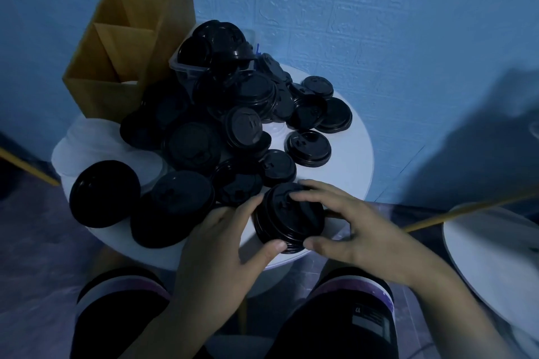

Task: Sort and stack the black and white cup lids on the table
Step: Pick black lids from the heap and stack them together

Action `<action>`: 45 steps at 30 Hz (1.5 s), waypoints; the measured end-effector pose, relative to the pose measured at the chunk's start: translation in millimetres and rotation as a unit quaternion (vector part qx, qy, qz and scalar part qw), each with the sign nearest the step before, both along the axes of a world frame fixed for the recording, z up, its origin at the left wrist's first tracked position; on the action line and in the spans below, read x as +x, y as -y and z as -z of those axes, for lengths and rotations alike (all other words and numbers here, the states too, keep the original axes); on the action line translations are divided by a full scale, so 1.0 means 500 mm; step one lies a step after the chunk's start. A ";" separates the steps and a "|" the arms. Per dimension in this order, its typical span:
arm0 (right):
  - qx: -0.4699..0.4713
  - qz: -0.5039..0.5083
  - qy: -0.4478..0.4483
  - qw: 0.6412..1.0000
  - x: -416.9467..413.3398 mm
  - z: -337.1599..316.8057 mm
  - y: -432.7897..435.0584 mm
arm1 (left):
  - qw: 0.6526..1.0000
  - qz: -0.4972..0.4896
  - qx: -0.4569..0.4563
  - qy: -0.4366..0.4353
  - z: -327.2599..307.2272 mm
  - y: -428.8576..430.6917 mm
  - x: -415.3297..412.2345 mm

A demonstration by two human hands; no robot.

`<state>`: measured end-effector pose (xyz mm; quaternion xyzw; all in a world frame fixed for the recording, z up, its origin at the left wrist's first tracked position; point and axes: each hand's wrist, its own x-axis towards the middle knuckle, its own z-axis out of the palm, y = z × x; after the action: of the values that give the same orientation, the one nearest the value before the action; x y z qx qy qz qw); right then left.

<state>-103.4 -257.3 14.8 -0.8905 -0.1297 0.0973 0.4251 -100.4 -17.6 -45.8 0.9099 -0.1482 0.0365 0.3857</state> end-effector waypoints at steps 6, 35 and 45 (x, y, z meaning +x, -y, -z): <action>-0.007 0.030 0.047 0.998 0.016 0.002 -0.025 | 1.000 0.005 0.010 0.010 0.001 0.000 0.003; 0.011 0.057 -0.028 0.998 0.015 0.019 -0.017 | 0.999 0.005 -0.027 0.025 0.014 -0.002 0.009; -0.029 0.062 -0.003 0.998 0.004 0.040 -0.017 | 0.999 -0.011 0.005 0.043 0.007 0.005 0.005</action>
<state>-101.3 -248.7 -5.0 -0.9083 -0.0700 0.0772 0.4051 -97.7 -20.0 -49.2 0.9111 -0.1549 0.0787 0.3738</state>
